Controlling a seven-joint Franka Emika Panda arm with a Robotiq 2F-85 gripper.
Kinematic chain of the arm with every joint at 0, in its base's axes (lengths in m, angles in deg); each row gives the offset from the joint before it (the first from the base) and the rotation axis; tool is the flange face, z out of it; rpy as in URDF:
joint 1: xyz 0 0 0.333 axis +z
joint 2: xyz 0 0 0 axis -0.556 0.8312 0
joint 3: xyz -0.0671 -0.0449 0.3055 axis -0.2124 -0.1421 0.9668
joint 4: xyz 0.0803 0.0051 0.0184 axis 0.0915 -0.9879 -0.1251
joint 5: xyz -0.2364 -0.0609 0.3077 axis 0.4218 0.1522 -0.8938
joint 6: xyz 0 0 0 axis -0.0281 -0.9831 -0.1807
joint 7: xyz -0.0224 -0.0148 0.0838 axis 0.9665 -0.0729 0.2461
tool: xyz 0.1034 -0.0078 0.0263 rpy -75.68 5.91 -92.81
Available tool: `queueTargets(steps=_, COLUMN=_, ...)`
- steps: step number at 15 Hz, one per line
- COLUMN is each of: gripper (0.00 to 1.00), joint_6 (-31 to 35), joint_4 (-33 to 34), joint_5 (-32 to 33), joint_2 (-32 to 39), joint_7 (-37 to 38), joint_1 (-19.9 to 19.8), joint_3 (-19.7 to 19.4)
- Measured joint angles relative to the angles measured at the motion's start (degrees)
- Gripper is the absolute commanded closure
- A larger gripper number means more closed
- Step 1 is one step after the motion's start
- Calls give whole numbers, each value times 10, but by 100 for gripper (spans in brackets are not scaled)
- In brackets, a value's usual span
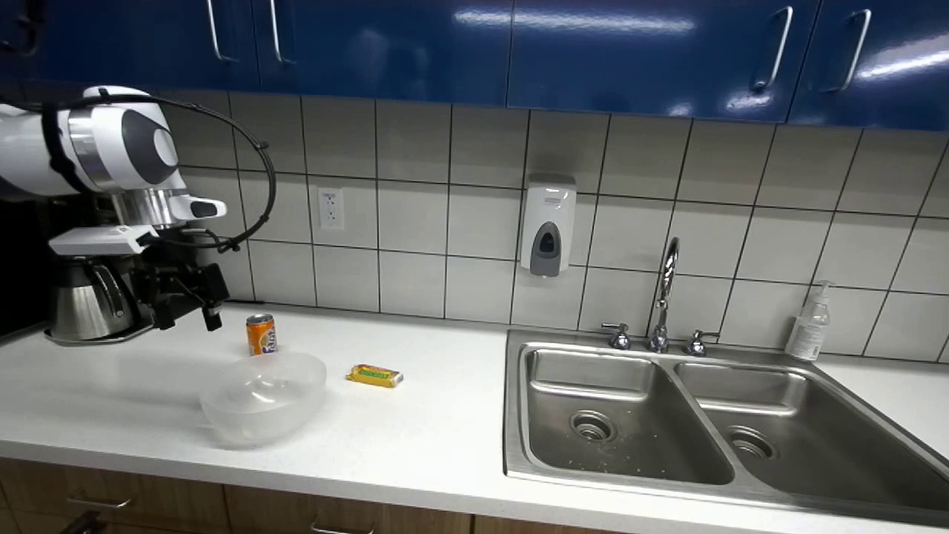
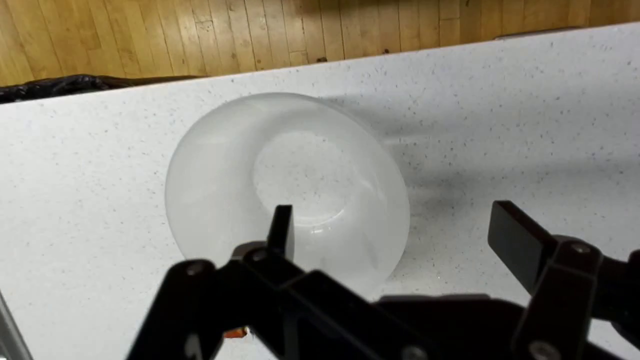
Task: Put the can in the bowl
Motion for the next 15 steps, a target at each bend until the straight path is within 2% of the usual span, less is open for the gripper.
queueTargets(steps=7, gripper=0, joint_6=14, joint_4=131, joint_5=-8, joint_2=132, joint_7=2, joint_1=39, joint_3=-55)
queueTargets(steps=15, gripper=0, joint_6=6, joint_4=277, joint_5=-71, joint_2=251, joint_7=2, joint_1=72, joint_3=-92)
